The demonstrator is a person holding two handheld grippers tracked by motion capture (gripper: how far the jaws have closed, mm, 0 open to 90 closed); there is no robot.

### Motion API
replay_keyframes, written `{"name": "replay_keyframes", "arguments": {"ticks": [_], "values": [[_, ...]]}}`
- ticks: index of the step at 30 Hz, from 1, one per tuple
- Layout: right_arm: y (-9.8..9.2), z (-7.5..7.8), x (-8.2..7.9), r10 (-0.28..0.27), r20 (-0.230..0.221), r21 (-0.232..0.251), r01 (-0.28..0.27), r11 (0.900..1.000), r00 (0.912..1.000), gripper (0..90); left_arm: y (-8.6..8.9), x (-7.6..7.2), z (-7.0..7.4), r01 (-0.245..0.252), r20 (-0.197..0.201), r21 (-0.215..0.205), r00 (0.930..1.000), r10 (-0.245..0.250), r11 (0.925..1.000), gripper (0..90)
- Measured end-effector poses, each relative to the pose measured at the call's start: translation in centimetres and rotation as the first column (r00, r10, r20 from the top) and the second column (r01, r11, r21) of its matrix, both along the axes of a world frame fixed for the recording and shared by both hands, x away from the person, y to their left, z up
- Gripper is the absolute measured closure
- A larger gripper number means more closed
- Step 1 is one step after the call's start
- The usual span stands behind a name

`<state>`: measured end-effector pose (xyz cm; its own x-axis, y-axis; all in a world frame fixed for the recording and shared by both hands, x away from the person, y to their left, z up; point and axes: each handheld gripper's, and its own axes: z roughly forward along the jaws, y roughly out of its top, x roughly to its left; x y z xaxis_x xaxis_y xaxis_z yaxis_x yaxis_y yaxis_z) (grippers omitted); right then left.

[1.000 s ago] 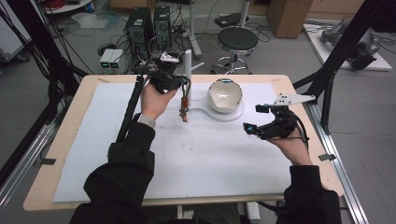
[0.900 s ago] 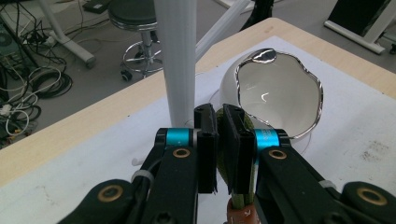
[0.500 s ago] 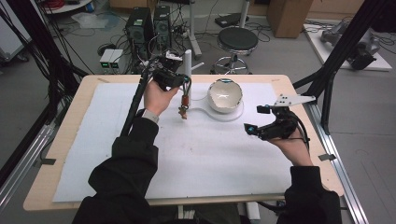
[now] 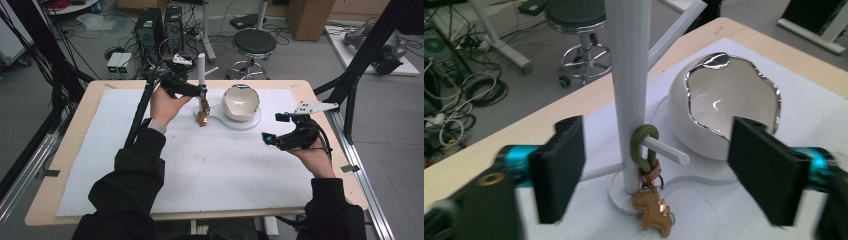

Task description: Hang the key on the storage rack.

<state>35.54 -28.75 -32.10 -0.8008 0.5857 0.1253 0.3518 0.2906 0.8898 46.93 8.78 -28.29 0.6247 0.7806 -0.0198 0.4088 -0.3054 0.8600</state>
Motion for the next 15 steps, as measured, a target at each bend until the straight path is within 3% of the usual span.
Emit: {"name": "replay_keyframes", "arguments": {"ticks": [6, 15], "values": [[-0.2, 0.0, 0.1, -0.007, 0.008, -0.002, 0.007, 1.000, 0.9999, 0.8, 2.1, -1.9, 0.5, 0.052, 0.009, -0.052, 0.9986, -0.052, 0.9973, 10.0], [-1.2, 0.4, 0.0, -0.043, 0.022, 0.013, 0.043, 0.999, 0.9988, 0.8, 7.0, -7.0, -0.2, 0.086, 0.036, -0.083, 0.9959, -0.083, 0.9928, 2.4]]}}
